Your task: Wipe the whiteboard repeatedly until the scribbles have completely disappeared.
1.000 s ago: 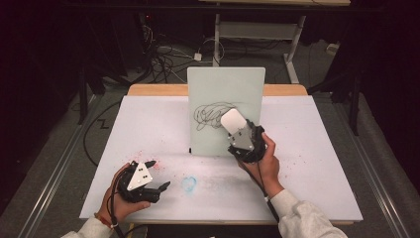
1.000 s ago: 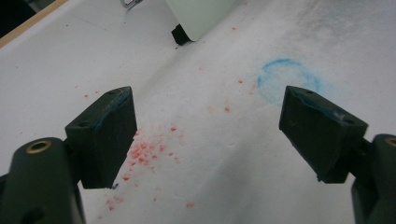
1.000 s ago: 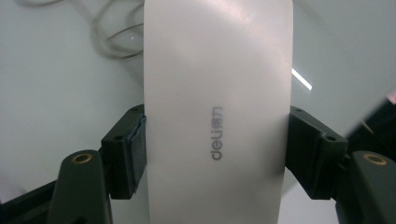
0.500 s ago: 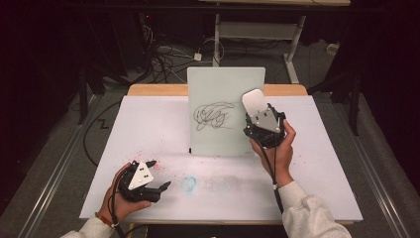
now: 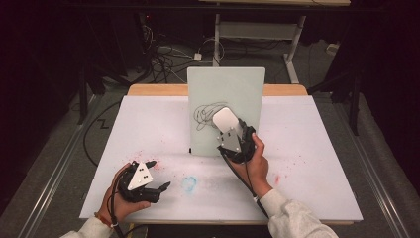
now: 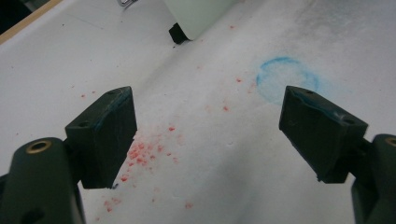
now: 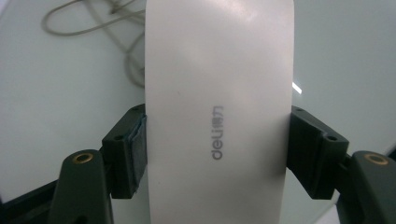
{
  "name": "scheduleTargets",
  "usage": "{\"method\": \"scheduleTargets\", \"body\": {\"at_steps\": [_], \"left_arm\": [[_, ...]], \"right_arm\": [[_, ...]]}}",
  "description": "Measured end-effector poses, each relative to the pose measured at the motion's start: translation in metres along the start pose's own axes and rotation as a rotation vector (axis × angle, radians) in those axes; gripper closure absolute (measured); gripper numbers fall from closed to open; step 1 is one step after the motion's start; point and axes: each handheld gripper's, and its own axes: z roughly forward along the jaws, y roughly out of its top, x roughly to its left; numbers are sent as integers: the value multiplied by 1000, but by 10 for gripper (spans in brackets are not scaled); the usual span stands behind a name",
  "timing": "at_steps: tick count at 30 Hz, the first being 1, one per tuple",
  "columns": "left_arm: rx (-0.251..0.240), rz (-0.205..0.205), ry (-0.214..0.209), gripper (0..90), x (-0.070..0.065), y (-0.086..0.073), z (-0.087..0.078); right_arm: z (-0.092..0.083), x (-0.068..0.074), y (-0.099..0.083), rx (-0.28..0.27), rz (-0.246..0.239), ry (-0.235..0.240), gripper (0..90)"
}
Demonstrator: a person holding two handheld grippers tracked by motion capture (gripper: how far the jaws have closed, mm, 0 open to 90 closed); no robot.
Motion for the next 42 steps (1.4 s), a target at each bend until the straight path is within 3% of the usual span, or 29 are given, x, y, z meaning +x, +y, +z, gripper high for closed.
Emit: {"method": "scheduleTargets", "body": {"at_steps": [3,6,10,13,16,19,22,28,31,36,38,42], "left_arm": [[2,2,-1,185,-1,0,1],[4,3,-5,185,-1,0,1],[0,-1,0,185,0,-1,-1],[-5,-1,5,185,0,-1,-3],[-6,-5,9,185,1,-2,-4],[-8,-11,11,185,2,-3,-4],[-7,-2,15,185,0,-1,-3],[-7,1,10,185,0,0,-2],[-5,-1,6,185,1,-1,-2],[-9,-5,9,185,2,-2,-4],[-11,-7,13,185,2,-2,-5],[-12,-12,16,185,2,-3,-5]], "right_arm": [[-1,13,-3,4,-25,31,311],[-1,20,-5,2,-43,29,311],[-1,13,-4,2,-22,64,311],[-1,4,-3,2,-7,32,311],[-2,-14,-3,2,42,-9,311],[-2,-22,-4,2,66,-13,311],[-2,-10,-8,7,32,-6,311],[-3,40,-19,27,-126,69,311],[-3,47,-21,24,-139,77,311],[-3,40,-18,27,-129,113,311],[-3,30,-15,25,-120,90,311],[-2,-6,-10,17,-27,7,311]]}}
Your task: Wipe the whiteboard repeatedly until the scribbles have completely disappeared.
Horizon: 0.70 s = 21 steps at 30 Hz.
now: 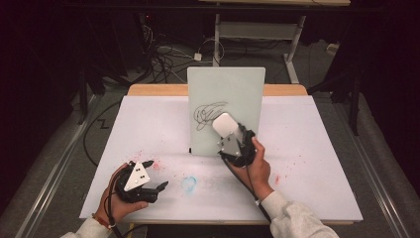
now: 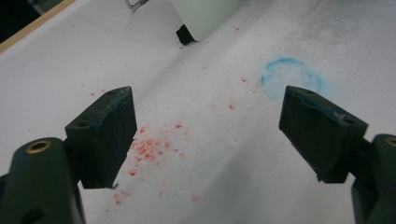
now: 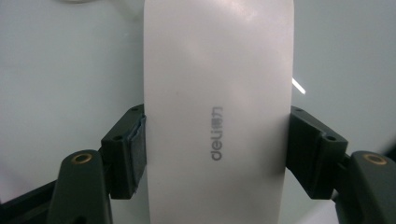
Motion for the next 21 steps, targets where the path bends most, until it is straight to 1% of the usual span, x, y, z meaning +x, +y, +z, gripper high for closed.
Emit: {"method": "scheduleTargets", "body": {"at_steps": [2,3,4,6,7,8,10,12,13,14,16,17,18,20,21], "left_arm": [[4,1,1,185,0,0,0],[5,3,0,185,0,0,0],[5,3,0,185,-1,0,1],[4,4,0,185,-1,1,1],[5,5,0,185,-1,1,1],[4,5,-1,185,-1,2,1],[6,8,-3,185,-1,2,3],[6,7,-7,185,-1,3,3],[5,7,-8,185,-1,3,4],[6,7,-9,185,-1,3,4],[4,8,-9,185,-1,2,3],[2,8,-7,185,0,2,2],[-1,5,-5,185,0,2,1],[-12,-6,-2,184,2,1,-1],[-16,-11,2,184,3,0,-2]], "right_arm": [[-1,-16,0,2,50,-13,311],[-1,-20,0,2,61,-17,311],[-1,-20,0,2,65,-18,311],[-1,-13,-2,6,55,-36,311],[0,-9,-3,5,53,-29,311],[0,-4,-3,7,39,-21,311],[0,11,-4,11,-2,7,311],[0,28,-5,12,-54,36,311],[0,36,-5,16,-86,60,311],[0,43,-4,17,-103,78,311],[1,56,-4,18,-126,94,311],[1,59,-5,14,-132,84,311],[1,59,-4,12,-134,84,311],[2,54,-2,11,-123,102,311],[2,49,1,8,-119,91,311]]}}
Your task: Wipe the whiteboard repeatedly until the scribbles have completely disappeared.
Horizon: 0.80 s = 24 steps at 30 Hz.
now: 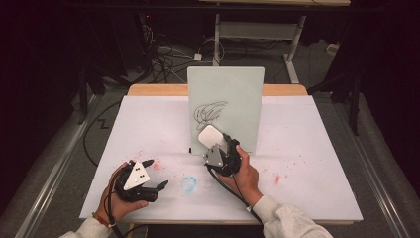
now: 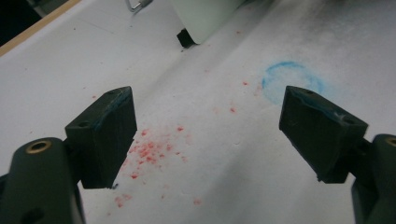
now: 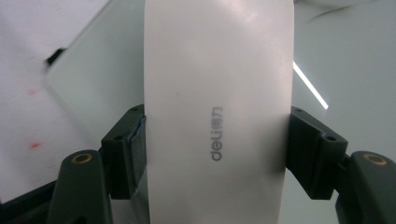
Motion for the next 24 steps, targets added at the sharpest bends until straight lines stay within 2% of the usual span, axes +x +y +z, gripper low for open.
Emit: {"method": "scheduleTargets", "body": {"at_steps": [4,5,7,9,11,16,18,20,24], "left_arm": [[4,2,3,185,0,-1,-1],[4,2,4,185,-1,-1,-1],[4,2,3,185,-1,-1,-1],[6,1,4,185,-1,-1,-1],[5,0,5,184,-1,-1,-1],[6,1,1,185,-1,0,0],[1,-4,2,185,-1,0,-1],[-2,-5,3,184,0,0,-1],[-3,-4,1,185,0,0,-2]], "right_arm": [[-2,-39,11,-22,106,-62,311],[-2,-52,14,-27,131,-90,311],[-3,-67,18,-36,173,-111,311],[-4,-79,21,-41,212,-118,311],[-4,-84,23,-45,236,-124,311],[-2,-77,27,-50,266,-143,311],[-1,-66,28,-44,244,-131,311],[0,-52,28,-39,198,-118,311],[3,-26,26,-36,160,-72,311]]}}
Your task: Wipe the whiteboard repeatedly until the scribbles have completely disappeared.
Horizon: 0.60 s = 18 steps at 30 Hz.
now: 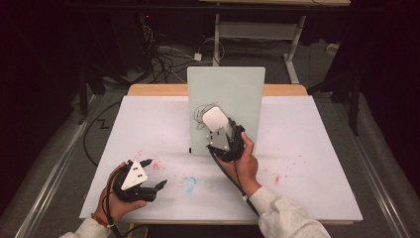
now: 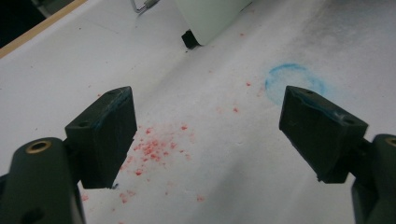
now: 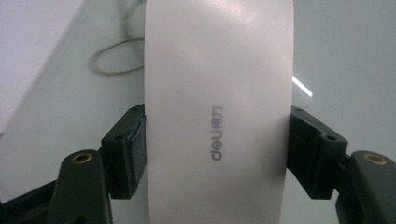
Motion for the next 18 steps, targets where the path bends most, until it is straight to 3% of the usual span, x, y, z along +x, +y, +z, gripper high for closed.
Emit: {"method": "scheduleTargets", "body": {"at_steps": [4,6,9,16,18], "left_arm": [[2,0,0,185,0,0,-1],[-1,-2,0,185,1,-1,-1],[-5,-7,3,185,1,-2,-2],[0,-5,0,184,1,-2,-3],[0,-7,-1,184,0,-2,-3]], "right_arm": [[0,26,-5,12,-88,69,311],[1,28,-5,8,-88,70,311],[2,19,0,3,-52,89,311],[4,-28,26,-40,64,-12,311],[5,-39,31,-49,96,-22,311]]}}
